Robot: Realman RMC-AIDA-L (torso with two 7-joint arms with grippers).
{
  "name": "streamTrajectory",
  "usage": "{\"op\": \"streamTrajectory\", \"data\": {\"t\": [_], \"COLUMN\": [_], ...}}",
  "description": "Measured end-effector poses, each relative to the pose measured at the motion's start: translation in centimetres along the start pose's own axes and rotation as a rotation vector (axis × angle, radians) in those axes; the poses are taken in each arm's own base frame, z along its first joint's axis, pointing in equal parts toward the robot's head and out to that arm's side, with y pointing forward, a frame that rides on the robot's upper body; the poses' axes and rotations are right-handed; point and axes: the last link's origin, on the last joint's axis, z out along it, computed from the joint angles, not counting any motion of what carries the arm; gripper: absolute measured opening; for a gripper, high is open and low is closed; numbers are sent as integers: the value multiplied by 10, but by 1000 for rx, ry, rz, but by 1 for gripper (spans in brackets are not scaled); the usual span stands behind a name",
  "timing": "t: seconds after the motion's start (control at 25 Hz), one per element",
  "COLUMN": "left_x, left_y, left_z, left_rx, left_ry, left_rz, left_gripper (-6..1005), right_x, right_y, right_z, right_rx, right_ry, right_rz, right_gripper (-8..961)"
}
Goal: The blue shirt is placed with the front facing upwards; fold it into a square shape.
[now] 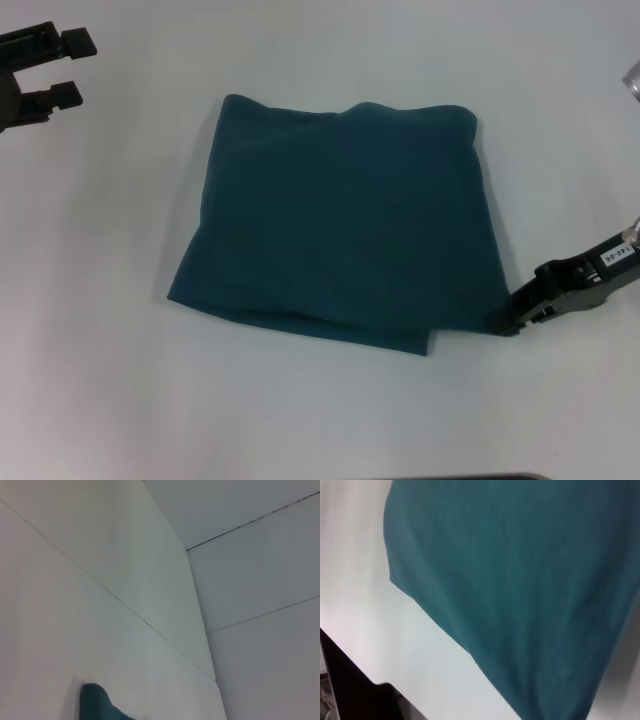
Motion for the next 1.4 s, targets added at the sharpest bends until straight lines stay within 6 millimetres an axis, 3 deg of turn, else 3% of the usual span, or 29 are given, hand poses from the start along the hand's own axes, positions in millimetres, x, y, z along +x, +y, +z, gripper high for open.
{"op": "streamTrajectory", "data": {"t": [0.2,0.52,0.76,0.96,1.16,1.4], "left_x": [0,0,0,0,3,9], "left_y": [0,0,0,-1,-2,0], "left_z": [0,0,0,-1,-5,-12], "left_rx": [0,0,0,2,11,19], "left_ry": [0,0,0,2,8,15], "left_rz": [-1,-1,-1,-3,-3,17], "left_gripper": [831,830,829,828,828,827], "right_x": [6,4,-2,-14,-20,-32], "right_y": [-8,-14,-17,7,20,36], "right_z": [-9,-38,-56,-88,-100,-112], "right_rx": [45,21,38,-138,-226,-253], "right_ry": [30,-73,-171,-427,-513,-532], "right_rz": [8,11,20,-144,-237,-292], "right_gripper": [124,424,487,540,566,784]}}
